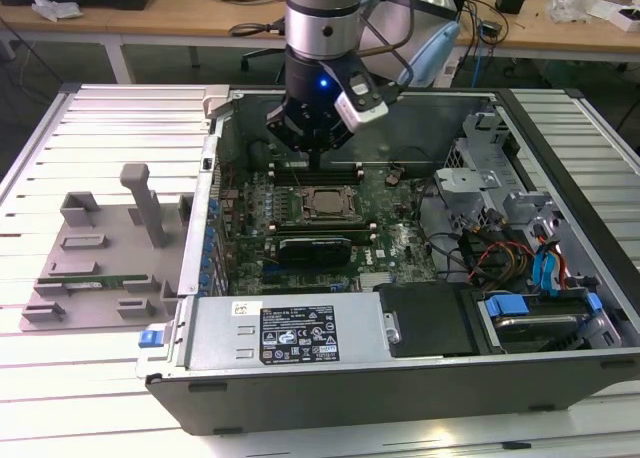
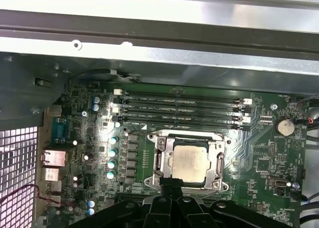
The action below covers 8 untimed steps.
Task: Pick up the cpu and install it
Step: 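Install the first cpu locking lever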
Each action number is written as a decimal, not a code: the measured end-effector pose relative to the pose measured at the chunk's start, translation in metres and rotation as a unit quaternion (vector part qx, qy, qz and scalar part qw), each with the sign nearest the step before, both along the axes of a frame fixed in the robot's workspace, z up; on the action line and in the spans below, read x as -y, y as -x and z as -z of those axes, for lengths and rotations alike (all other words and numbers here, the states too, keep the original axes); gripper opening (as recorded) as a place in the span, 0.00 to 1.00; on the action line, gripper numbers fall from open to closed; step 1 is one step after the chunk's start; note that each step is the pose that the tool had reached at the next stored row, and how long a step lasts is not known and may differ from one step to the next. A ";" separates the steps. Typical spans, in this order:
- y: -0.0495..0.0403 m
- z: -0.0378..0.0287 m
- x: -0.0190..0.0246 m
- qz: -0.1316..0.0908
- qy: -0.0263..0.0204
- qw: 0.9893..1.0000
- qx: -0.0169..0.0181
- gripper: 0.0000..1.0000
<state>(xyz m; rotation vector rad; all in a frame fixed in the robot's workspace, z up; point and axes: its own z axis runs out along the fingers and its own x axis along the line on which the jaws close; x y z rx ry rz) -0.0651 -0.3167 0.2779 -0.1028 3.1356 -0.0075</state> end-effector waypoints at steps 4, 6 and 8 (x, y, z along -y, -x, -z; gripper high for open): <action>0.0020 0.0001 -0.0002 0.000 0.000 1.000 0.000 0.11; 0.0031 0.0002 -0.0003 0.000 0.000 1.000 0.000 0.11; 0.0038 0.0002 -0.0004 0.000 0.000 1.000 0.000 0.11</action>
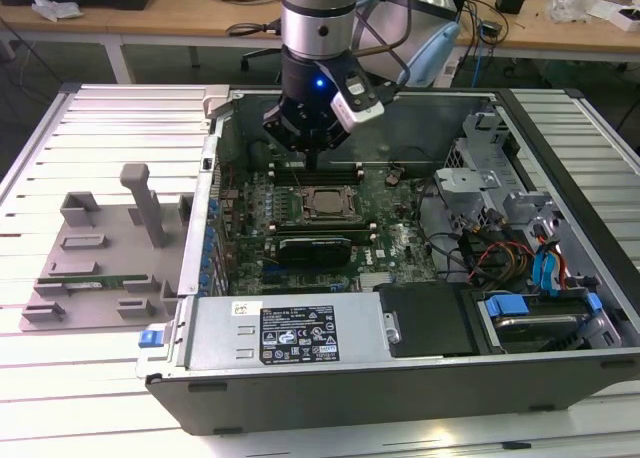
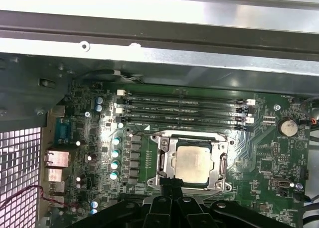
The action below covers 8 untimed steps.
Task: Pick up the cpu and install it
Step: 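Install the first cpu locking lever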
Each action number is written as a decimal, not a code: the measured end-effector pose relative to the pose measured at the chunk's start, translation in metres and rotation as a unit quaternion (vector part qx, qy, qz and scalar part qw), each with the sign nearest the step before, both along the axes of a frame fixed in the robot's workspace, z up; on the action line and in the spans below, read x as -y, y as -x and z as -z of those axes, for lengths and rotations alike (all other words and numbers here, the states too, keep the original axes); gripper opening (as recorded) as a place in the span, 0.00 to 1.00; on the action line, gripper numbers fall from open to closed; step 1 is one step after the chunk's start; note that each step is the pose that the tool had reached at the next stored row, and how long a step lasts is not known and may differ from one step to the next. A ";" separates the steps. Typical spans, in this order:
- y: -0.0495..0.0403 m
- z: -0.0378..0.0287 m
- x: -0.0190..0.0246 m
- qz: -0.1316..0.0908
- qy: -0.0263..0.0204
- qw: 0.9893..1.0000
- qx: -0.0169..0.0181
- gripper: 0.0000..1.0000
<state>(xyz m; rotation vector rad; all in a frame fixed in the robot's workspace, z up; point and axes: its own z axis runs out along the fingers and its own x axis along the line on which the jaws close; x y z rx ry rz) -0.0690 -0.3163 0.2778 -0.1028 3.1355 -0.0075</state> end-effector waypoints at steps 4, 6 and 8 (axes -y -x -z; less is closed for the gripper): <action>0.0028 0.0003 -0.0013 0.000 0.000 1.000 0.000 0.11; 0.0044 0.0006 -0.0028 0.000 0.000 1.000 0.000 0.11; 0.0073 0.0009 -0.0051 0.000 0.000 1.000 0.000 0.11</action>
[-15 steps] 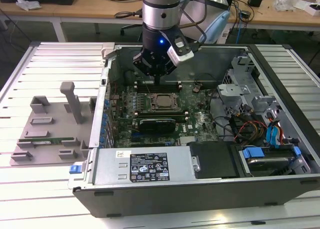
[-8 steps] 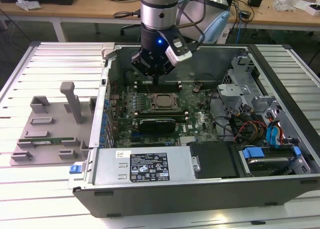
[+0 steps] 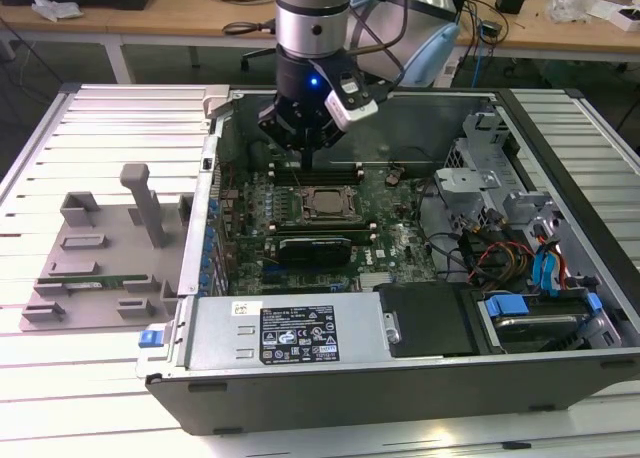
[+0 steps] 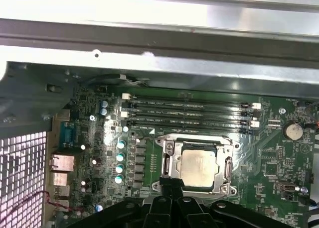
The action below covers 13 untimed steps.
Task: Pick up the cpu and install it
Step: 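Install the first cpu locking lever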
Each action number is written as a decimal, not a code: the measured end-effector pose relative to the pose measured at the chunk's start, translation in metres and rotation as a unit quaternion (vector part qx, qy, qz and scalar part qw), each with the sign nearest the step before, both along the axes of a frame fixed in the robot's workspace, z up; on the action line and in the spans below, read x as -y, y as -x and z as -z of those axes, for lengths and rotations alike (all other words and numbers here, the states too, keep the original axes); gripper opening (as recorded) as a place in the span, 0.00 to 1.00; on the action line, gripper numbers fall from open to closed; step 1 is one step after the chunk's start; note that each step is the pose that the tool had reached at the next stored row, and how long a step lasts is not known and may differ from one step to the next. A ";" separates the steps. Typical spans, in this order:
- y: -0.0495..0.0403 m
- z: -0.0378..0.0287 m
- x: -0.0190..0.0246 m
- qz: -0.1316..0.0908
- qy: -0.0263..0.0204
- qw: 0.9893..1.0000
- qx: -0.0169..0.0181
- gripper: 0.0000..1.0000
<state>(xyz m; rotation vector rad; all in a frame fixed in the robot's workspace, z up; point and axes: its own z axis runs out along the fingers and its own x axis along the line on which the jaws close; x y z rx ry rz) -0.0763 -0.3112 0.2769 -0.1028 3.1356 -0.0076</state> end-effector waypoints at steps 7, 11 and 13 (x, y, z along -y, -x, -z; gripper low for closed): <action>0.0254 0.0019 -0.0187 0.000 0.000 1.000 0.000 0.11; 0.0365 0.0040 -0.0307 0.000 0.000 1.000 0.000 0.11; 0.0372 0.0064 -0.0322 0.000 0.000 1.000 0.000 0.11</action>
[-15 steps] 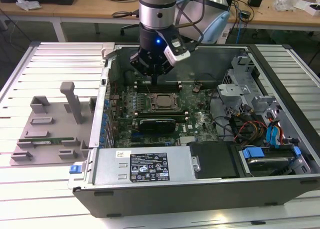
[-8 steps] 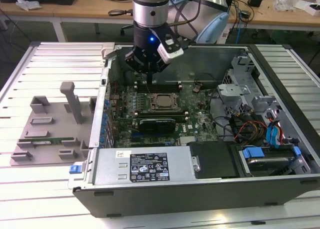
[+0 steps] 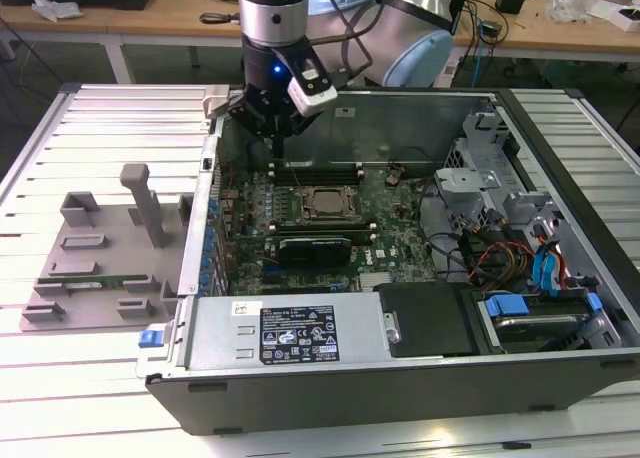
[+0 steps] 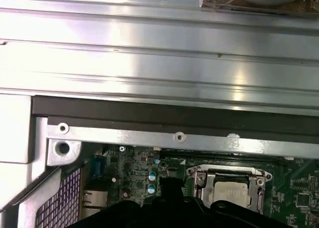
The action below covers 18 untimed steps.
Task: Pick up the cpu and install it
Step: 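Install the first cpu locking lever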
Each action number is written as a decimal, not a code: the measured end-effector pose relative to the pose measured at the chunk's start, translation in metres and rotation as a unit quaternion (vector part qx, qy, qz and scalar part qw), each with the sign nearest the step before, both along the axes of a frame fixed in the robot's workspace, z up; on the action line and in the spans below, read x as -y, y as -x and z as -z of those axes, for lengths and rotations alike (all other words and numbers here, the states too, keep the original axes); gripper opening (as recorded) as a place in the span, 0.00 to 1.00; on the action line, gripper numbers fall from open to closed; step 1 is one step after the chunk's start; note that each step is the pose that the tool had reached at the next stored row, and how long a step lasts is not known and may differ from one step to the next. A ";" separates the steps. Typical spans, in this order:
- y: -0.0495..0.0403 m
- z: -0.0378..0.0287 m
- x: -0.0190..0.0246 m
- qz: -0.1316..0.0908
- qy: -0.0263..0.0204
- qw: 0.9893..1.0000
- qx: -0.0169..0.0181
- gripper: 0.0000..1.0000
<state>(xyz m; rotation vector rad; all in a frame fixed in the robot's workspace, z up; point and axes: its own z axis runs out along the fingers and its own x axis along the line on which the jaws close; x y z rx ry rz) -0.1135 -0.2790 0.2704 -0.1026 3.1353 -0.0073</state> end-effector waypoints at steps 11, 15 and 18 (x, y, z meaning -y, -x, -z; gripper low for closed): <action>-0.0100 0.0088 -0.0003 0.000 0.000 1.000 0.000 0.11; -0.0175 0.0088 -0.0003 0.000 0.000 1.000 0.000 0.11; -0.0253 0.0088 -0.0003 0.000 0.000 1.000 0.000 0.11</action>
